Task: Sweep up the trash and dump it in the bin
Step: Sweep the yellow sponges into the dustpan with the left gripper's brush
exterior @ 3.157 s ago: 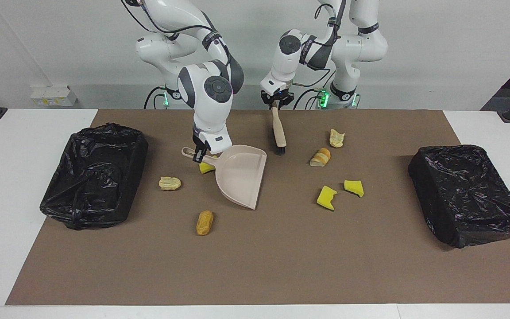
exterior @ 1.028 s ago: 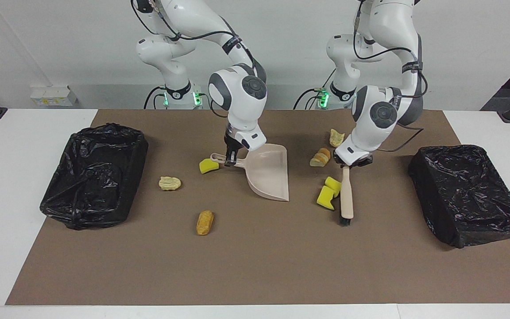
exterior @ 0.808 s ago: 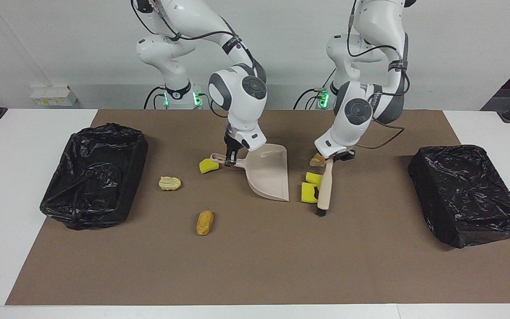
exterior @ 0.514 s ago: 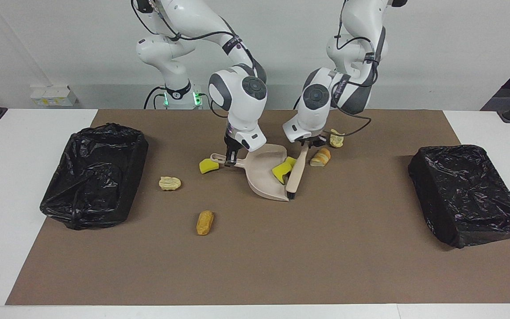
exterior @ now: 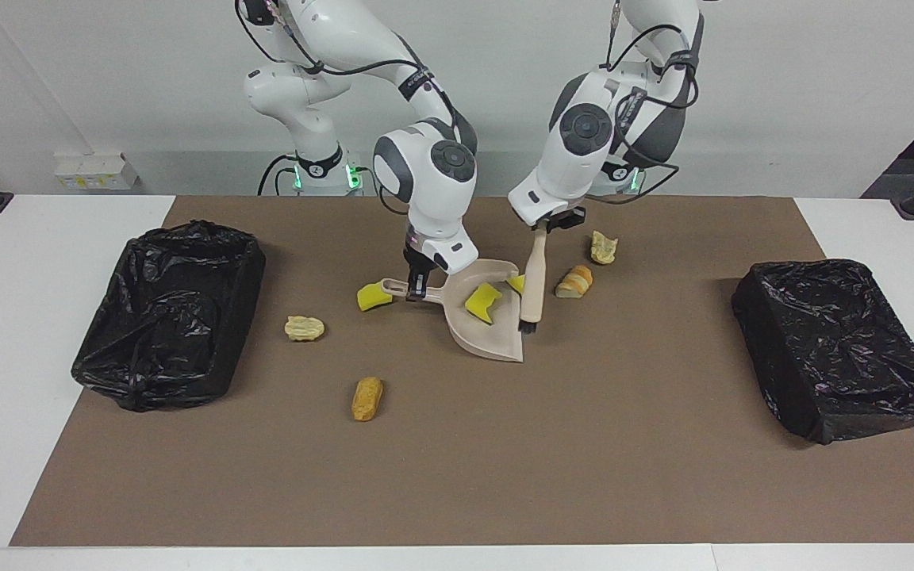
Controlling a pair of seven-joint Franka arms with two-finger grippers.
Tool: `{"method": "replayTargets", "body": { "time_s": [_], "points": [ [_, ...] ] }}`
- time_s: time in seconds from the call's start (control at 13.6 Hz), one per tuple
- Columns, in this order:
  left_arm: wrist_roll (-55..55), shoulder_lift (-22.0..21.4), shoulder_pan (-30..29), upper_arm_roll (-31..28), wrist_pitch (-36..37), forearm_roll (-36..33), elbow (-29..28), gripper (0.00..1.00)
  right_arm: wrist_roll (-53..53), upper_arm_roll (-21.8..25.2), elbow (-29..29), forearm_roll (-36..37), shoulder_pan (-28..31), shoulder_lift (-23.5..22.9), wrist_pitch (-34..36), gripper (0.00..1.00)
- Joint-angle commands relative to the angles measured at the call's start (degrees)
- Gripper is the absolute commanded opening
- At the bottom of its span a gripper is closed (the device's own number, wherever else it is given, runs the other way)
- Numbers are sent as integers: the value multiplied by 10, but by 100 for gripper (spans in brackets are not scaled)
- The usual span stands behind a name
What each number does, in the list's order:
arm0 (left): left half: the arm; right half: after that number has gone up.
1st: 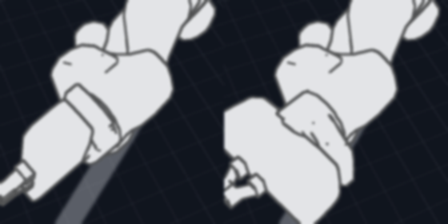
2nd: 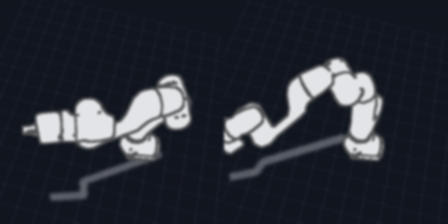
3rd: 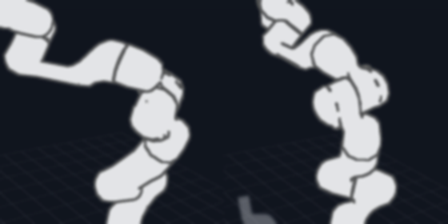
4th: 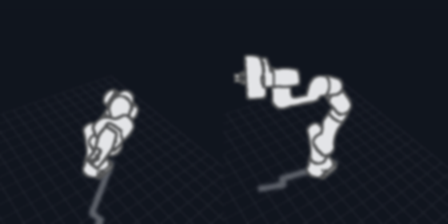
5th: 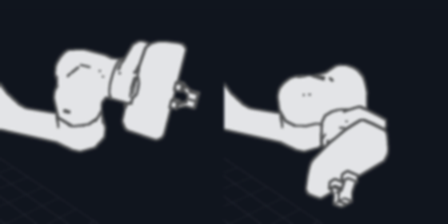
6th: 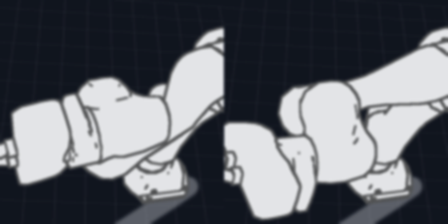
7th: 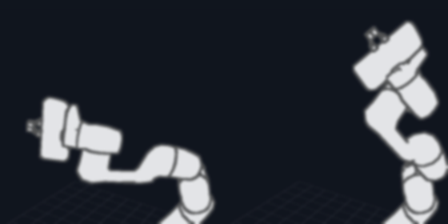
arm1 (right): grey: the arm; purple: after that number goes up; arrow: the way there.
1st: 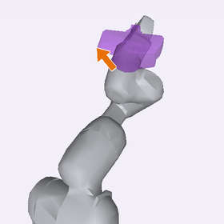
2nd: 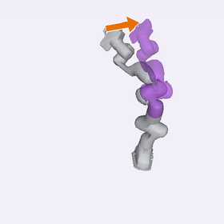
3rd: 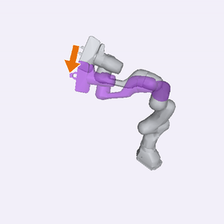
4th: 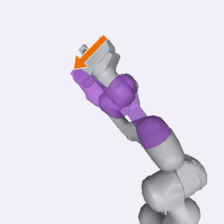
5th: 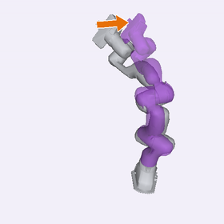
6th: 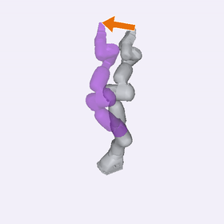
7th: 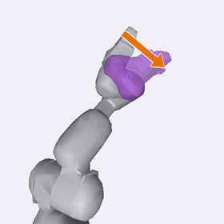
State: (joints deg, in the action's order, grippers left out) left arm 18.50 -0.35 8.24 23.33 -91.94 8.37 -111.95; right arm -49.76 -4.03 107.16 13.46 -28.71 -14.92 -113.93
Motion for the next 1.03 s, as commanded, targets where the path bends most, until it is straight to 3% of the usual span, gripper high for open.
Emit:
{"method": "replayTargets", "body": {
  "time_s": [0.0,0.22,0.37,0.51,0.81,0.95],
  "points": [
    [47,-88,-18,-30,38,9,-91,0,-41,-5,-1,-9,0,-1,-12,0],
    [58,-197,-86,-43,47,9,-207,0,-121,-5,13,-4,-7,8,-6,0],
    [108,-270,-92,-43,33,9,-295,0,-129,-5,25,0,-17,16,-7,0],
    [130,-318,-103,-44,27,10,-348,0,-129,-5,36,0,-17,19,-13,0],
    [169,-310,-109,-43,-51,30,-402,0,-108,-5,37,0,-25,12,-13,0],
    [187,-291,-106,-43,-93,51,-402,0,-93,-5,36,-1,-25,11,-15,0]
  ]
}}
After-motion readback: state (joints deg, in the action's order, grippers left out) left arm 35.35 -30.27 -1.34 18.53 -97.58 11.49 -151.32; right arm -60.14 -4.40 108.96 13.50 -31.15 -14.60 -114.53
